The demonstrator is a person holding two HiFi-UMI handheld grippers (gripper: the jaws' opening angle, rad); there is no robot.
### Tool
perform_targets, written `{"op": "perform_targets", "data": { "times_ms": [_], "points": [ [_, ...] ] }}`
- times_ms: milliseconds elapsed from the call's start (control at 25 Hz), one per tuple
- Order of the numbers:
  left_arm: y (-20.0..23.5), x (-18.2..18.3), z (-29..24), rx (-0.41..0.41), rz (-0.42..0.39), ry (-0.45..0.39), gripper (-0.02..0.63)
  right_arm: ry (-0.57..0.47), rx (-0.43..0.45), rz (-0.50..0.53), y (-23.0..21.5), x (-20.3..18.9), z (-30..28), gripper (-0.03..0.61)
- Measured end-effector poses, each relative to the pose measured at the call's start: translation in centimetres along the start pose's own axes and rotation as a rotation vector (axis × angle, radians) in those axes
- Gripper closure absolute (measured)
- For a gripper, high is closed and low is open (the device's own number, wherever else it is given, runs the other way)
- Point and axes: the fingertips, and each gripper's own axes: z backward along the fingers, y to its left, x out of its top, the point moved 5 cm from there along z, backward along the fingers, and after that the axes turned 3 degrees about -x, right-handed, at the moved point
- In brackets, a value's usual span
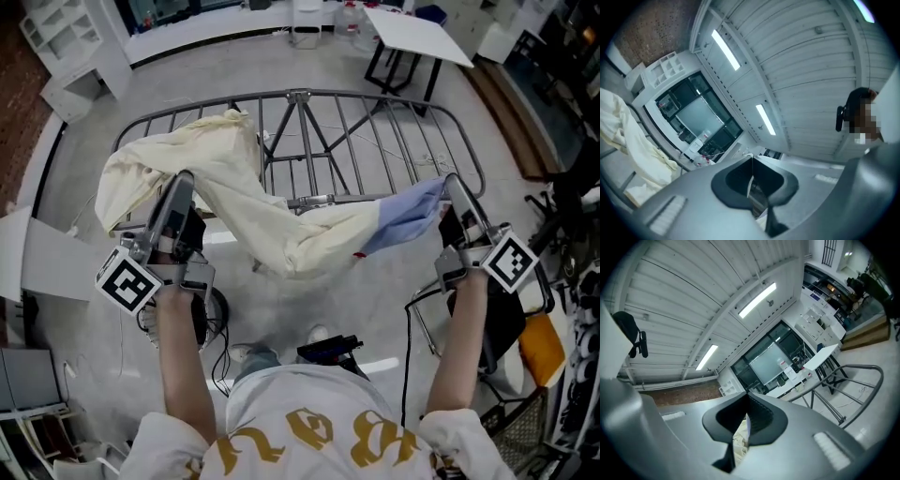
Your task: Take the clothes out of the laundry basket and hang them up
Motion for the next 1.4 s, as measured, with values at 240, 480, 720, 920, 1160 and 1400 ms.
{"op": "perform_targets", "data": {
  "times_ms": [240, 480, 720, 920, 1160, 1400],
  "points": [
    [-0.5, 2.2, -5.2, -0.052, -0.020, -0.051, 0.603, -0.057, -0.003, 0.061, -1.0, 5.4, -0.5, 0.552],
    [1.3, 3.8, -8.2, -0.014, -0.091, -0.053, 0.603, -0.124, 0.013, 0.081, -2.7, 9.6, -1.9, 0.552],
    [1.9, 5.9, -14.2, -0.014, -0.132, -0.080, 0.603, -0.138, 0.047, 0.081, -5.2, 14.4, -5.2, 0.552],
    [3.6, 8.5, -19.4, -0.014, -0.143, -0.041, 0.603, -0.143, 0.045, 0.070, -5.3, 17.1, -9.3, 0.552],
    [7.3, 8.2, -23.7, -0.020, -0.197, 0.013, 0.603, -0.160, -0.004, 0.077, -8.4, 18.5, -12.0, 0.552],
    [10.7, 5.6, -28.9, -0.042, -0.232, 0.079, 0.603, -0.140, -0.049, 0.064, -13.5, 18.9, -14.0, 0.552]
  ]
}}
